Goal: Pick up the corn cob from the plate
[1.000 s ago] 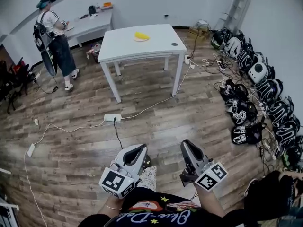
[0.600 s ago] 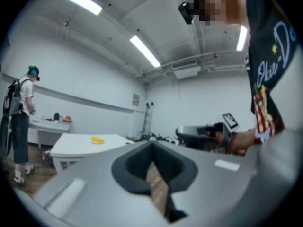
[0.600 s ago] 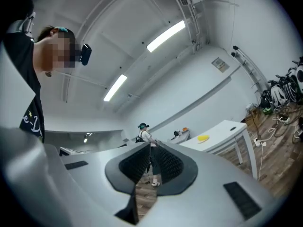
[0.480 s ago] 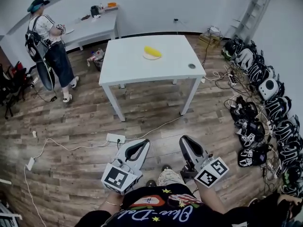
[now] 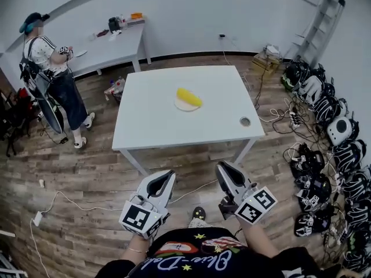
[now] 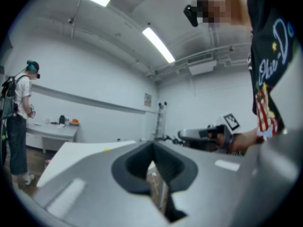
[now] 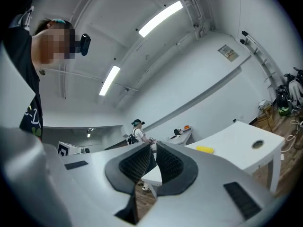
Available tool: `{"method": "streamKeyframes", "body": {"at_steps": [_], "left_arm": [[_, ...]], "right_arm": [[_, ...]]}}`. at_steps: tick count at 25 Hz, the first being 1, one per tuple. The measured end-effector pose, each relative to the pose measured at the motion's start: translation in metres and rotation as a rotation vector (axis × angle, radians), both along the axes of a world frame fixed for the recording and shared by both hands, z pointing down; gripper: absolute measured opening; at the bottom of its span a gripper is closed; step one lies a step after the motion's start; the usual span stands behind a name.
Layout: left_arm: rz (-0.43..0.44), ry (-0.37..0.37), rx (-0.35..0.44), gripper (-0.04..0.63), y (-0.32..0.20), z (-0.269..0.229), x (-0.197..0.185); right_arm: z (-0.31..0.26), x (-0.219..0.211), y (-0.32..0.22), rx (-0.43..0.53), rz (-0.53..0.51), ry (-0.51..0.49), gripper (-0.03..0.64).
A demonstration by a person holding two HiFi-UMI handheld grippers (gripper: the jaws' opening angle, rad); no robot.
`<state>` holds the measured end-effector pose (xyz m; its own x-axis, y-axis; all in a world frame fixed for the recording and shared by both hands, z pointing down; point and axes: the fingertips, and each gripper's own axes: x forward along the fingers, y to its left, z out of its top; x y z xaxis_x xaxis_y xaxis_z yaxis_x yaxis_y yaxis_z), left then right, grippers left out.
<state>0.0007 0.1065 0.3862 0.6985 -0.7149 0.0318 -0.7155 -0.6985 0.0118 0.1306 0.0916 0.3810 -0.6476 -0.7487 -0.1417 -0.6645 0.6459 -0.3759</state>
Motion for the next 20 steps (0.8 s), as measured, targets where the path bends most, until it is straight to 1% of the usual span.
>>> {"method": "streamKeyframes", "body": {"at_steps": [3,6,8,9,11,13,15,17,20], "left_arm": [[-0.019,0.004,0.001,-0.006,-0.052,-0.001,0.009],[-0.022,-0.017,-0.022,-0.006,-0.098,0.003,0.009],[-0.018,-0.03,-0.029,-0.006,-0.129,0.008,0.004],[-0.017,-0.03,-0.032,-0.006,-0.146,0.01,0.0],[-0.02,-0.013,-0.036,-0.006,-0.182,0.014,-0.008],[-0.022,0.007,-0.035,-0.006,-0.22,0.015,-0.013],[-0.01,0.011,-0.03,-0.006,-0.257,0.014,-0.018],[0.008,0.009,-0.027,-0.006,-0.293,0.015,-0.026],[0.035,0.009,-0.036,-0.006,-0.34,0.017,-0.042]], "right_arm": [[0.001,0.003,-0.062,0.009,-0.04,0.029,0.023],[0.007,-0.005,-0.127,0.011,-0.061,0.113,0.025],[0.013,-0.015,-0.17,0.024,-0.049,0.179,0.028],[0.017,-0.021,-0.193,0.029,-0.044,0.216,0.042],[0.028,-0.033,-0.241,0.019,-0.051,0.292,0.114],[0.042,-0.043,-0.29,-0.014,-0.07,0.367,0.131],[0.059,-0.053,-0.337,-0.057,-0.095,0.447,0.154],[0.08,-0.066,-0.38,-0.099,-0.118,0.542,0.205],[0.121,-0.084,-0.434,-0.193,-0.158,0.68,0.244]]}}
